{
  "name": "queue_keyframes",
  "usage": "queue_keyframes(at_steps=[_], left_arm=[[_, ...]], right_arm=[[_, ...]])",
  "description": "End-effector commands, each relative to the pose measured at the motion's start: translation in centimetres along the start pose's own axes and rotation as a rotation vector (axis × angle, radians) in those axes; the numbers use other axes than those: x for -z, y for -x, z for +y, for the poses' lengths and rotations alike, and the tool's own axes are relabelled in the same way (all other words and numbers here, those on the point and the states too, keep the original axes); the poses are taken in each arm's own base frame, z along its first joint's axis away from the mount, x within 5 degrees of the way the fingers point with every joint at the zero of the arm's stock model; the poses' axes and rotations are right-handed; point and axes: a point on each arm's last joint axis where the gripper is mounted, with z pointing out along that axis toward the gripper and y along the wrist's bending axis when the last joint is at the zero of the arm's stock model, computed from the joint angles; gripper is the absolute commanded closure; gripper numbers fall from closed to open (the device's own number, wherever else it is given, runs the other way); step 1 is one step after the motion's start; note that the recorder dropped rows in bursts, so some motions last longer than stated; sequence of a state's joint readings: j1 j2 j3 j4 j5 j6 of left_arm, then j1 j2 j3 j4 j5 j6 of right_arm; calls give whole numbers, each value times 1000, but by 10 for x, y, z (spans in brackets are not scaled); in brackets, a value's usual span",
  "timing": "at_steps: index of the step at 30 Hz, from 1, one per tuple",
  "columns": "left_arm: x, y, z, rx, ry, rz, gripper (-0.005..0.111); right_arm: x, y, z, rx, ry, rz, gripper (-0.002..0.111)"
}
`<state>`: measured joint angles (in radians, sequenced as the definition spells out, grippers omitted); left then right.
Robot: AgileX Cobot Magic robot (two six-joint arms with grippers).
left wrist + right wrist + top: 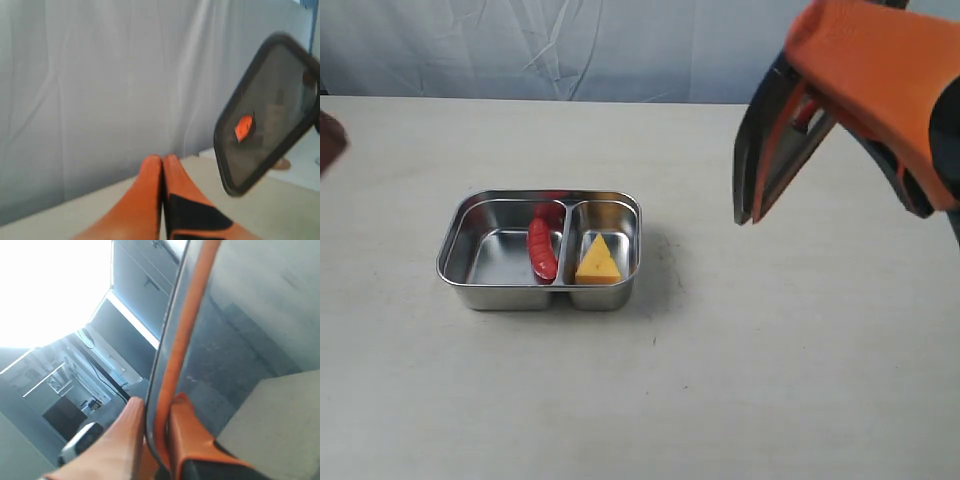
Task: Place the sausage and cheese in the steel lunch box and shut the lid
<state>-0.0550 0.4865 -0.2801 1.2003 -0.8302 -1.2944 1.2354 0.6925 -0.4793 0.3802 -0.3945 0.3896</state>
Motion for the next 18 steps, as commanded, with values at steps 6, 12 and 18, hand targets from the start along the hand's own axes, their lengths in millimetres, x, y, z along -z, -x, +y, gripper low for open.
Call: queue_keyframes(at_steps=[6, 12, 18], left_arm=[[-33, -28, 18, 17, -247, 131, 85], [-36, -32, 20, -44, -275, 167, 69], [-37, -37, 9, -210, -374, 178, 69]], right_arm=[[-39, -27, -2, -53, 151, 0, 109], [-61, -48, -11, -153, 224, -8, 109], [-73, -59, -20, -227, 250, -36, 109]])
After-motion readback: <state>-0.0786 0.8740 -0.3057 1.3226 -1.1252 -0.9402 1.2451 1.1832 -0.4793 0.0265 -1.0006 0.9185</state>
